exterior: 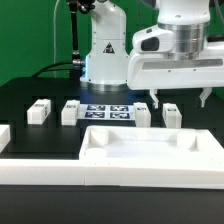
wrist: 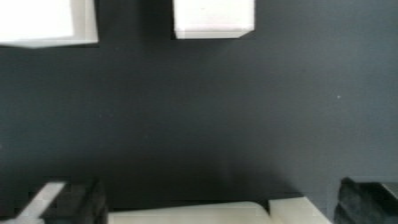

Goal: Assemble desk

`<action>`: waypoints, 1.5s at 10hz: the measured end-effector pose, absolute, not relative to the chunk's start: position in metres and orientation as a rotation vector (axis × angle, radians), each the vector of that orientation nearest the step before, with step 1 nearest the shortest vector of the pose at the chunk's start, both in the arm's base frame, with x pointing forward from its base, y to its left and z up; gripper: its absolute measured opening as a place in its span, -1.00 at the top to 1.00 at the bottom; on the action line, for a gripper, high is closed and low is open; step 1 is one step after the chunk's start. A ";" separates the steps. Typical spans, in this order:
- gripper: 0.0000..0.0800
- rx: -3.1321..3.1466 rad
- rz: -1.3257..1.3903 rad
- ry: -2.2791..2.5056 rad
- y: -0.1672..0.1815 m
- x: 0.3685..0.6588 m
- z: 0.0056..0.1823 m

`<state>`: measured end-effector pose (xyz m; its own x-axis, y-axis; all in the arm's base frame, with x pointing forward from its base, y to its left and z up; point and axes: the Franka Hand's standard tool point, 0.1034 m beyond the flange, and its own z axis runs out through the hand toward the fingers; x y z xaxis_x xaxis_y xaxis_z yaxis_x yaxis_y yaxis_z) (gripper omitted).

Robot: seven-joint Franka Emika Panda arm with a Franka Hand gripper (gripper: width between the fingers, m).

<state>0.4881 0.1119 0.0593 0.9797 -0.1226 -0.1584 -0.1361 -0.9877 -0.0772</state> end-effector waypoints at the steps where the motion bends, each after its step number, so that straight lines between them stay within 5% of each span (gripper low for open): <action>1: -0.62 -3.038 0.250 0.188 0.111 0.487 0.059; 5: -0.62 -3.019 0.559 0.157 0.117 0.474 0.065; 15: -0.62 -2.681 1.453 0.085 0.129 0.455 0.042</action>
Offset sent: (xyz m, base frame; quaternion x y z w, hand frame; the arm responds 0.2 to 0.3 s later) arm -0.0082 0.0140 0.0101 -0.0181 -0.1855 -0.0034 0.9825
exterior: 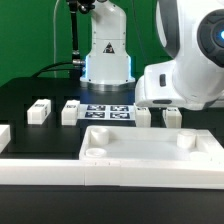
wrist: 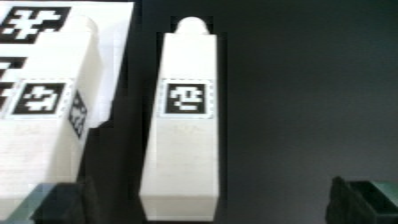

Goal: Assemble desk

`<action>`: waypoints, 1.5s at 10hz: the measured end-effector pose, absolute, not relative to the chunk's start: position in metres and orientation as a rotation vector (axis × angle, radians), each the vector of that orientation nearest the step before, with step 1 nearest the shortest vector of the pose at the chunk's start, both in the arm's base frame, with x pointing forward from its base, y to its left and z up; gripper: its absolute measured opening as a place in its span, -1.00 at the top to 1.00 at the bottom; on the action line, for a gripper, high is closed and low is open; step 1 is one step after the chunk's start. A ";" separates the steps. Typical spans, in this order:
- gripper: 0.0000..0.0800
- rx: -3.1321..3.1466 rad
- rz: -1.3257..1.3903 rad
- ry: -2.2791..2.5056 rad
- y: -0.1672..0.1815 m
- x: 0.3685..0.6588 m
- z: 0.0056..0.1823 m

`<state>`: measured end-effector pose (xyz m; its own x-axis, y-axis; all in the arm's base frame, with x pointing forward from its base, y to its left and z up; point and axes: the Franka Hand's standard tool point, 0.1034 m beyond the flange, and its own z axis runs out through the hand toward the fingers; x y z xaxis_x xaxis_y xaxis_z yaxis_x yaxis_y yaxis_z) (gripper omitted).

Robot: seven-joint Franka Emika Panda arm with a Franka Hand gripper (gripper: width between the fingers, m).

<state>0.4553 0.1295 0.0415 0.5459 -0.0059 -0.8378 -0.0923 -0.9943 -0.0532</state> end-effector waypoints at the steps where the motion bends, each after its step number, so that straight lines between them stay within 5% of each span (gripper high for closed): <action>1: -0.62 -2.686 1.442 0.088 0.129 0.456 0.040; 9: -0.62 -2.671 1.499 0.073 0.132 0.430 0.012; 10: -0.29 -2.671 1.499 0.073 0.132 0.430 0.012; 11: -0.29 -2.671 1.500 0.073 0.132 0.430 0.012; 13: 0.28 -2.671 1.500 0.073 0.132 0.430 0.012; 15: 0.28 -2.671 1.500 0.073 0.132 0.430 0.012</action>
Offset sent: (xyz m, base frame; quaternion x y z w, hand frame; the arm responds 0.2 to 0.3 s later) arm -0.0160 -0.0113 -0.0181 -0.0287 -0.0203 0.0086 0.9993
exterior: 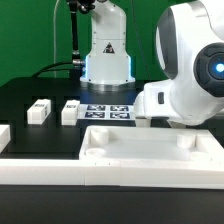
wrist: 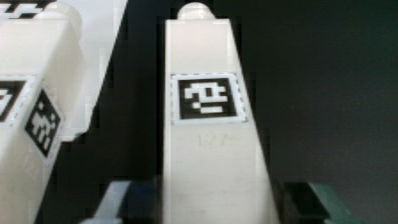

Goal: Assemble desk

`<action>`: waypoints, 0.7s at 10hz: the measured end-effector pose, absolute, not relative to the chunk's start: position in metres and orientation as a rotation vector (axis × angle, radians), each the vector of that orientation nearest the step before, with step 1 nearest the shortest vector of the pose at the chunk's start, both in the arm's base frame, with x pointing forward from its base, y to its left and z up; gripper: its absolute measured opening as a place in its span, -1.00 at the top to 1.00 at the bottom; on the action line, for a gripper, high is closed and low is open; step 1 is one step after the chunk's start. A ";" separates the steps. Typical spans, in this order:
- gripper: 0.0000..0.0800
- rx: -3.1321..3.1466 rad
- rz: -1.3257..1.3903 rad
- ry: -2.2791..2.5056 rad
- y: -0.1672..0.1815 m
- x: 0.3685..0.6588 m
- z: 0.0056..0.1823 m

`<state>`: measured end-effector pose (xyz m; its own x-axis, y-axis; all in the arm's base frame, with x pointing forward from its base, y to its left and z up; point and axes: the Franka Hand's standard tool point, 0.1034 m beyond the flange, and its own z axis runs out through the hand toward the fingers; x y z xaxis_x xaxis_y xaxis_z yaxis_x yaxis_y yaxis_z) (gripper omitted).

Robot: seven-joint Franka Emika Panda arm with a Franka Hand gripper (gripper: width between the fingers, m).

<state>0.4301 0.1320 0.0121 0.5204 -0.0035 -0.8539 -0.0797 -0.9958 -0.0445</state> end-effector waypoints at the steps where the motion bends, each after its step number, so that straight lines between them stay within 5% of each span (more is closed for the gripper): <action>1: 0.28 -2.671 1.500 0.073 0.132 0.430 0.012; 4: 0.28 -2.668 1.504 0.073 0.131 0.431 0.015; 7: 0.28 -2.668 1.434 0.049 0.109 0.461 0.079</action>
Offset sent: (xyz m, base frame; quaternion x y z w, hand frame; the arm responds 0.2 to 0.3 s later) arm 0.0000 0.0000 0.0000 0.0000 0.0000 0.0000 1.0000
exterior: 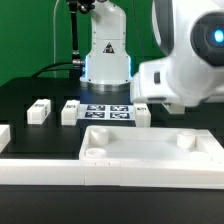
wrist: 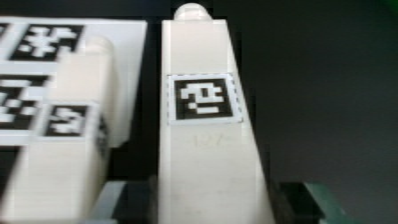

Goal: Assemble desk

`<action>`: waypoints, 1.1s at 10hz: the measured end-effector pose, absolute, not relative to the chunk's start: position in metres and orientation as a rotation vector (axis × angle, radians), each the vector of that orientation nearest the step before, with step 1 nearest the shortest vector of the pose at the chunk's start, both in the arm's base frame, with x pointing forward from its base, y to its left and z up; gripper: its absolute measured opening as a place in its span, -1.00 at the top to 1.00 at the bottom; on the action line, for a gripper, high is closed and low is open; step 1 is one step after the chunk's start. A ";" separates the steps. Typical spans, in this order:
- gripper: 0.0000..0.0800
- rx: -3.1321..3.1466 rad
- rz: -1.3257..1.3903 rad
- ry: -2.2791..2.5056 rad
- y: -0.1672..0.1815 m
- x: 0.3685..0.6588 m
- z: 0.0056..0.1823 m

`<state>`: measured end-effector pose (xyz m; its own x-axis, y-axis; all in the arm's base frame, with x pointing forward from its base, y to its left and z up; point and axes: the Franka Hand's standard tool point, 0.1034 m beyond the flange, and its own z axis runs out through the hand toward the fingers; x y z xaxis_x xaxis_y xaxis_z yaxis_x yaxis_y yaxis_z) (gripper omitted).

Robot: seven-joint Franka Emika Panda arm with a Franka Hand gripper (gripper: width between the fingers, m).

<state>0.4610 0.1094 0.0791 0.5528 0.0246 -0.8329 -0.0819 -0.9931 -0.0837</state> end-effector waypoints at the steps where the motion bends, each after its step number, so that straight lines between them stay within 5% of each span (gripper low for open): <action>1: 0.28 -2.673 1.417 0.054 0.104 0.466 0.099; 2: 0.28 -2.692 1.377 0.060 0.101 0.472 0.114; 7: 0.27 -2.900 0.846 0.098 0.107 0.498 0.104; 10: 0.27 -2.945 0.589 0.078 0.102 0.539 0.162; 11: 0.27 -2.963 0.499 0.084 0.103 0.539 0.155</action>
Offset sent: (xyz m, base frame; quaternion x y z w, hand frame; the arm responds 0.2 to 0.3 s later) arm 0.0000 0.0000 0.0000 0.0000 0.1938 0.0000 0.9810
